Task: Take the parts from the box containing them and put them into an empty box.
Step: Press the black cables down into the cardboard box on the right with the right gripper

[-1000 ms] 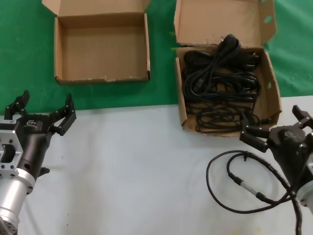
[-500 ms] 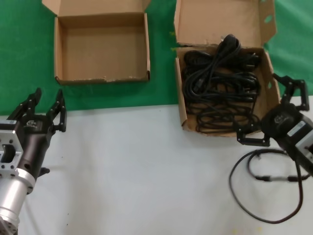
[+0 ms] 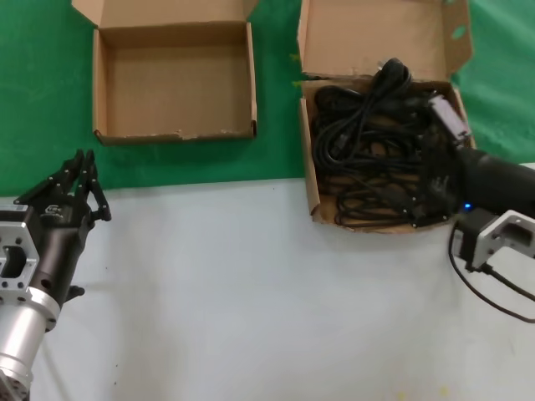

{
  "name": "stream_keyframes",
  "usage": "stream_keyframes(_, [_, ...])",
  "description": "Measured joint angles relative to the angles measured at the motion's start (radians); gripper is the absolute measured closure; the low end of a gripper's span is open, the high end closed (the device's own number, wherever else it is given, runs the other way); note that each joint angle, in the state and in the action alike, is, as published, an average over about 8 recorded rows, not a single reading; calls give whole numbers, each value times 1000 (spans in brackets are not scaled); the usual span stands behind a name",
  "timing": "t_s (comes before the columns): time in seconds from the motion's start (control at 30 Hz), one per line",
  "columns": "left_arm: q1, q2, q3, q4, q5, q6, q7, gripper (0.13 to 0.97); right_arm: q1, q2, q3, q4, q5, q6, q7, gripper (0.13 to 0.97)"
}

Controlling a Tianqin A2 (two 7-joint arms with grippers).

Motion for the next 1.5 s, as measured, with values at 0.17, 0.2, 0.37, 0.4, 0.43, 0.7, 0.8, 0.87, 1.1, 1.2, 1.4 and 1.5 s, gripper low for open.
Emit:
stream_keyframes(0.17, [0,0,0,0,0,0,0,906,99,0,-61,-58,-29,-54,-90,129])
stream_keyframes(0.2, [0,0,0,0,0,0,0,915,116,1,-73,-67,-38,-61,-97,129])
stream_keyframes(0.37, [0,0,0,0,0,0,0,943,195,3,-128,-104,-91,-82,-104,129])
stream_keyframes(0.4, [0,0,0,0,0,0,0,944,210,3,-139,-112,-102,-85,-101,129])
stream_keyframes(0.43, [0,0,0,0,0,0,0,945,225,2,-150,-120,-113,-88,-99,129])
stream_keyframes(0.7, [0,0,0,0,0,0,0,952,318,-15,-221,-190,-183,-101,-81,129])
stream_keyframes(0.8, [0,0,0,0,0,0,0,952,343,-26,-238,-217,-201,-95,-84,129])
stream_keyframes(0.87, [0,0,0,0,0,0,0,952,356,-32,-247,-233,-210,-88,-88,131])
stream_keyframes(1.1, [0,0,0,0,0,0,0,952,381,-51,-263,-264,-222,-61,-91,147])
stream_keyframes(1.2, [0,0,0,0,0,0,0,952,389,-58,-266,-277,-220,-56,-91,147])
stream_keyframes(1.4, [0,0,0,0,0,0,0,952,402,-69,-275,-301,-215,-52,-101,198])
stream_keyframes(1.5, [0,0,0,0,0,0,0,952,406,-75,-280,-310,-213,-50,-110,229])
